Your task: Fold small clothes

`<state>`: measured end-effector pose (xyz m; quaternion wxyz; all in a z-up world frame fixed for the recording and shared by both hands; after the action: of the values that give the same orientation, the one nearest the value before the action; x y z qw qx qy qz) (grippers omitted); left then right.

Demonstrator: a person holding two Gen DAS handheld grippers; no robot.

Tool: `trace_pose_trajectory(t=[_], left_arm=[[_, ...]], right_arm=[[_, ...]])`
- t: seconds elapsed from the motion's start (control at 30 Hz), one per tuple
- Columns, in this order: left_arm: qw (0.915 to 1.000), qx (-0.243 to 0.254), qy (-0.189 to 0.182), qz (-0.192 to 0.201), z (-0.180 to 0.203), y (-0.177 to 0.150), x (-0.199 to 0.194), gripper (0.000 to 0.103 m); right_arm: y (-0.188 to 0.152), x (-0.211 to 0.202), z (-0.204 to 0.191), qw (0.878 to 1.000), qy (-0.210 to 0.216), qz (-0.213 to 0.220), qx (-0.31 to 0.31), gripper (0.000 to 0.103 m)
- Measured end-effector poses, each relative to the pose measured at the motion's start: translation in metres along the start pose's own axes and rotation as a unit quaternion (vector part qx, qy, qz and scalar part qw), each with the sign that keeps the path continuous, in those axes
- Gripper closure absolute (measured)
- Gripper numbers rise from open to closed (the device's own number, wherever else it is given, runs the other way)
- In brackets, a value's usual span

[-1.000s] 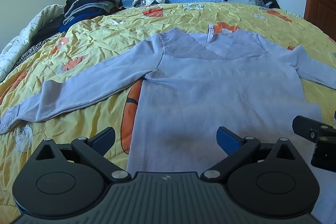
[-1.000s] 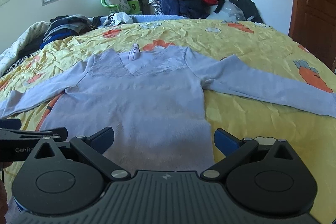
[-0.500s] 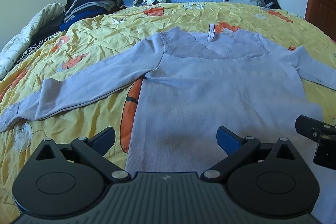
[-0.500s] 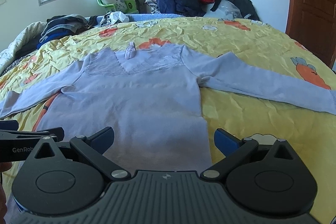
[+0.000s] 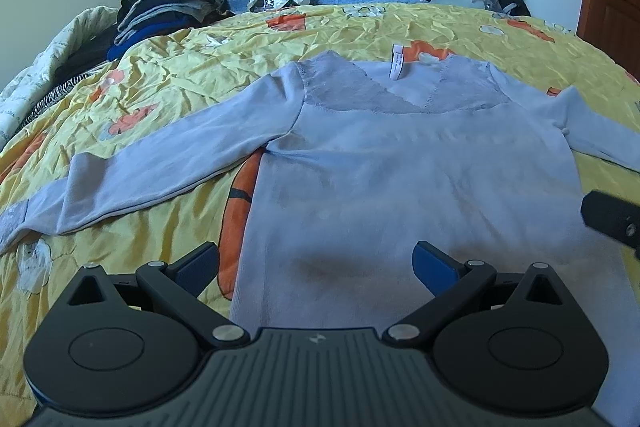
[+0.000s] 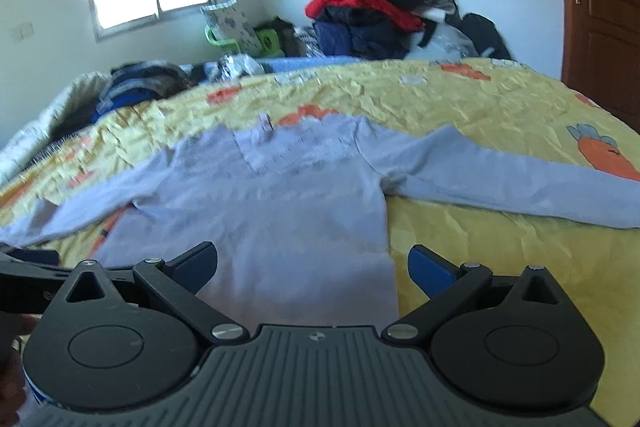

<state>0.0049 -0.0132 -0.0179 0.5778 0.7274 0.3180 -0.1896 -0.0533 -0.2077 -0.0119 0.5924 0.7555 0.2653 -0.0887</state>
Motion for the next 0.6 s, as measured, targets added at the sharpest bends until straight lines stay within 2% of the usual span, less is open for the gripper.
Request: trace_pose_trajectory(t=[0.1,0.27,0.43,0.6], left_arm=[[1.0000,0.002,0.001,0.004,0.002,0.003,0.001,0.000],[1.0000,0.004,0.002,0.006,0.005,0.007,0.004,0.000],[0.9999,0.009,0.004,0.009,0.010,0.012,0.007,0.000],[0.9999,0.010,-0.004,0.012,0.013,0.014,0.006,0.000]], right_arm=[[0.003,-0.001,0.005,1.000,0.010,0.007,0.007,0.000],[0.008,0.000,0.021,1.000,-0.004,0.000,0.031,0.000],[0.009,-0.006,0.041,0.999,-0.014,0.014,0.046,0.000],[0.011,-0.017,0.074,0.995,-0.047,0.033,0.084,0.000]])
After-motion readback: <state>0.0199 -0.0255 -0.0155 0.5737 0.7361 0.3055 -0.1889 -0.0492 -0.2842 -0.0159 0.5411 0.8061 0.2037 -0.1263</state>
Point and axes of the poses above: each gripper's, at about its wrist camera, not at the fingertips, and x roughly the way its jaws point, z to its right, y to its top, the point moved 1 cm from there along x, roughly the way its jaws point, and after that the axes turned 15 degrees about y, right-handed, at the moved point
